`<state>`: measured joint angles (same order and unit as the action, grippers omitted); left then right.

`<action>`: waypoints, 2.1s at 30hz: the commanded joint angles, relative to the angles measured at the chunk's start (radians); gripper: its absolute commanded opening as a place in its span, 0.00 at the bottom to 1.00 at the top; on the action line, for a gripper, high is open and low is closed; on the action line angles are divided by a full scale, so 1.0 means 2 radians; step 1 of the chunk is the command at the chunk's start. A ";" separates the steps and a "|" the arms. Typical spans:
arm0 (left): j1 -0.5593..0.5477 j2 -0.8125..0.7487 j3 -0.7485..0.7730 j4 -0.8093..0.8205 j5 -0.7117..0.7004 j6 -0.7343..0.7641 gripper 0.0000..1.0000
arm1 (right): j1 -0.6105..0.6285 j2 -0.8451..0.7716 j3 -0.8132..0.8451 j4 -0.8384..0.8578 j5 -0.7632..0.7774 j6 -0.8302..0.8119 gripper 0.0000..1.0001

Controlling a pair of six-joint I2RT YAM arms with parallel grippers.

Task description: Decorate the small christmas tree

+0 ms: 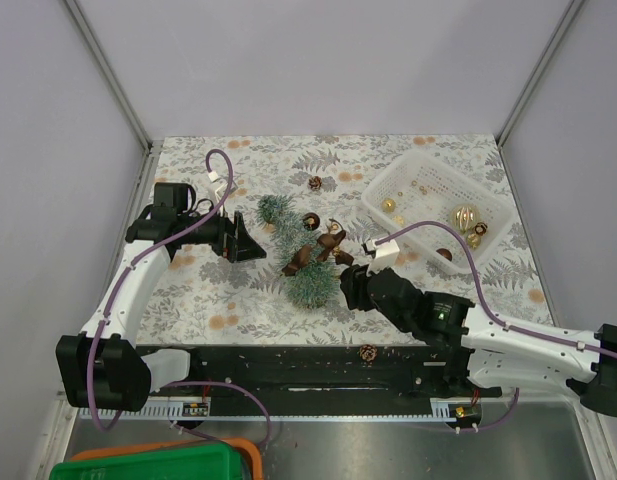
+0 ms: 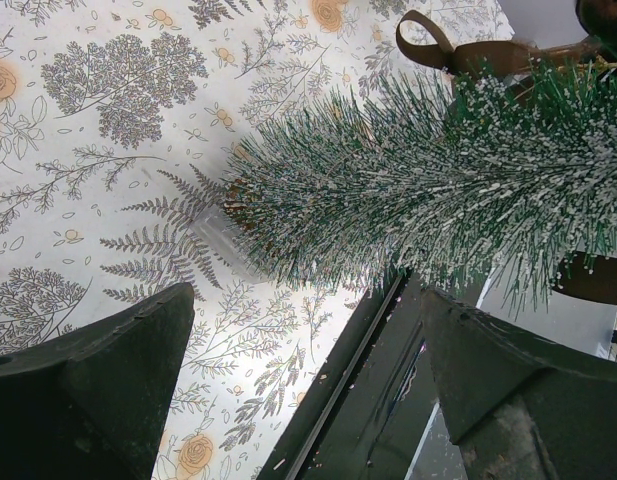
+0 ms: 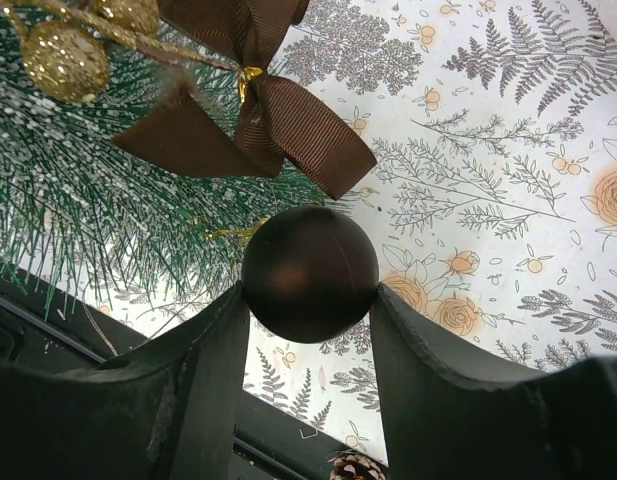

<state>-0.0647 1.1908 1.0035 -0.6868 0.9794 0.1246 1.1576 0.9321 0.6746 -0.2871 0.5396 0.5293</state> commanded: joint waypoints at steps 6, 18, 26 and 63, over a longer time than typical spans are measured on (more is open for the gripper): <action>-0.001 -0.013 0.001 0.011 0.008 0.001 0.99 | -0.003 -0.007 -0.004 0.022 0.003 0.016 0.41; -0.001 -0.011 0.001 0.012 0.008 0.001 0.99 | -0.003 -0.051 -0.021 0.017 -0.001 0.026 0.59; -0.001 -0.014 0.001 0.012 0.009 0.003 0.99 | -0.003 -0.050 -0.017 0.012 -0.004 0.028 0.68; 0.069 -0.065 0.017 -0.022 -0.240 0.043 0.99 | -0.354 0.029 0.127 -0.041 -0.249 0.014 0.80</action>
<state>0.0643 1.0962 1.0504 -0.7902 0.6083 0.1871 0.5457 0.9302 0.8768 -0.4885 0.2539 0.5560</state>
